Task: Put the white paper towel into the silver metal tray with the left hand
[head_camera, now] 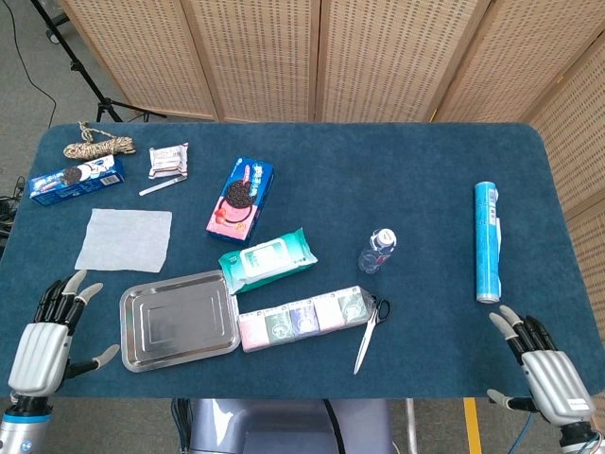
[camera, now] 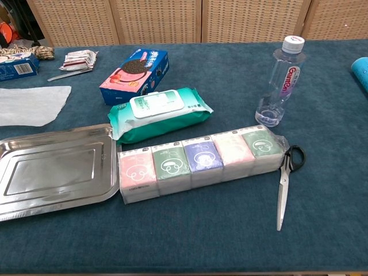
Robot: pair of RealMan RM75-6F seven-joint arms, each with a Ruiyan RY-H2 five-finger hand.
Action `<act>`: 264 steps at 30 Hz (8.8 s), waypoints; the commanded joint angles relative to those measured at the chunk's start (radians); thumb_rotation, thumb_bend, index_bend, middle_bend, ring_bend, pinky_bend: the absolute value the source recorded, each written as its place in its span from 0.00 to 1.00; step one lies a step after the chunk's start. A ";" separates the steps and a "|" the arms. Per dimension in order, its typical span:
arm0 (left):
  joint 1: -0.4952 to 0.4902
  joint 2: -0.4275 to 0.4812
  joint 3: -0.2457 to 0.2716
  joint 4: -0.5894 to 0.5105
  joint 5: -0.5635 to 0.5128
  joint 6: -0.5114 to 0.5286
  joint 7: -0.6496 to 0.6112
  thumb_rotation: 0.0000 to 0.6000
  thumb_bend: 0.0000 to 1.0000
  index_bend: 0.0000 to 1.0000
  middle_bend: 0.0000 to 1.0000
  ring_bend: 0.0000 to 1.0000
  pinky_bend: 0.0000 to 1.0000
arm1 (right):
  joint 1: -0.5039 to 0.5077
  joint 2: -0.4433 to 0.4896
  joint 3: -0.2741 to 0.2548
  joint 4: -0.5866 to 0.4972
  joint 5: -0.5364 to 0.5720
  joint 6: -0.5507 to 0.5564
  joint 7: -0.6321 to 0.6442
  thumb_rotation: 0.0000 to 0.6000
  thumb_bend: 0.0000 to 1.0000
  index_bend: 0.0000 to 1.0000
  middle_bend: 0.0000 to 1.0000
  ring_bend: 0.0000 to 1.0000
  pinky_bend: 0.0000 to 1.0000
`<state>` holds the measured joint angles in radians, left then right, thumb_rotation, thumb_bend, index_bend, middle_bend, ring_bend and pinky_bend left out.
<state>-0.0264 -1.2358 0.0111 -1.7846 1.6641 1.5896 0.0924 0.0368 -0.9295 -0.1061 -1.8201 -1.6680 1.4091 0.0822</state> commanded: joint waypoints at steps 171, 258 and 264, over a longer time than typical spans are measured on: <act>-0.408 -0.416 -0.159 0.940 -0.369 -0.506 -0.019 0.98 0.51 0.71 0.00 0.00 0.00 | -0.027 0.015 0.012 0.018 -0.016 0.065 0.065 1.00 0.00 0.00 0.00 0.00 0.00; -0.555 -0.299 -0.128 -0.392 -1.113 0.005 1.059 0.92 0.21 0.73 0.00 0.00 0.00 | -0.074 0.037 -0.003 0.063 -0.060 0.151 0.137 1.00 0.00 0.00 0.00 0.00 0.00; -0.566 -0.280 -0.100 -0.398 -1.115 -0.023 1.050 0.92 0.18 0.69 0.00 0.00 0.00 | -0.076 0.037 -0.002 0.066 -0.062 0.157 0.142 1.00 0.00 0.00 0.00 0.00 0.00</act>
<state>-0.5896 -1.5190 -0.0920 -2.1806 0.5506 1.5698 1.1411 -0.0395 -0.8926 -0.1082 -1.7538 -1.7301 1.5662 0.2238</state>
